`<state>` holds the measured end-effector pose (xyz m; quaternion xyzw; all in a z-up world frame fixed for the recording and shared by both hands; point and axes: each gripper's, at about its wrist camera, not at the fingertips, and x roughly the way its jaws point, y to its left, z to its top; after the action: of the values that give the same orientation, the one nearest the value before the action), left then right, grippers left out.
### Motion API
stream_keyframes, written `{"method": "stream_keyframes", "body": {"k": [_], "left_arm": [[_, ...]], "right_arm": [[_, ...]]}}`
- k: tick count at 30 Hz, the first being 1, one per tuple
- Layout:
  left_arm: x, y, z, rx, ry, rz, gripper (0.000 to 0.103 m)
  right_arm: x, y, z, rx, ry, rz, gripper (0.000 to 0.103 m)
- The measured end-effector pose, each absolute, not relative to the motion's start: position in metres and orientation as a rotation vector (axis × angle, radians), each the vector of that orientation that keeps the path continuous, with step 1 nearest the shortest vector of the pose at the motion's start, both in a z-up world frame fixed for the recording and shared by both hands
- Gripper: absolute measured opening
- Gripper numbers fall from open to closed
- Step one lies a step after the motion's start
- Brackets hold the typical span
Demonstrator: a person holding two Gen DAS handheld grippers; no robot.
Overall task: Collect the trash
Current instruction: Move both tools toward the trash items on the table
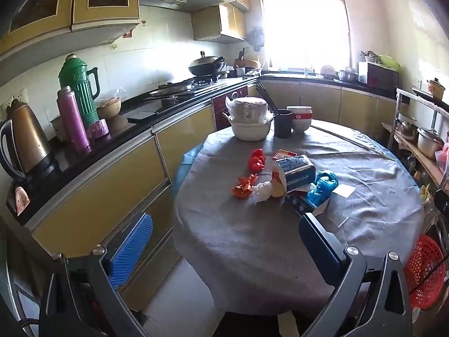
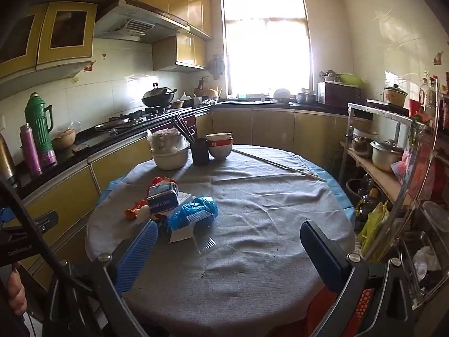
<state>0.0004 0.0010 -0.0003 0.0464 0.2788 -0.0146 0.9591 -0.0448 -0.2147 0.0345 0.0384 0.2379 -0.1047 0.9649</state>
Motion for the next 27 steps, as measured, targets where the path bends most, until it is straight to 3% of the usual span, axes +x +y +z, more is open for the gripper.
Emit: {"method": "stream_keyframes", "body": {"k": [27], "left_arm": [[0.0058,0.0035,-0.008,0.095,0.569,-0.027,0.103]], "right_arm": [[-0.039,-0.208,0.0304,0.111,0.521,-0.168,0.103]]}}
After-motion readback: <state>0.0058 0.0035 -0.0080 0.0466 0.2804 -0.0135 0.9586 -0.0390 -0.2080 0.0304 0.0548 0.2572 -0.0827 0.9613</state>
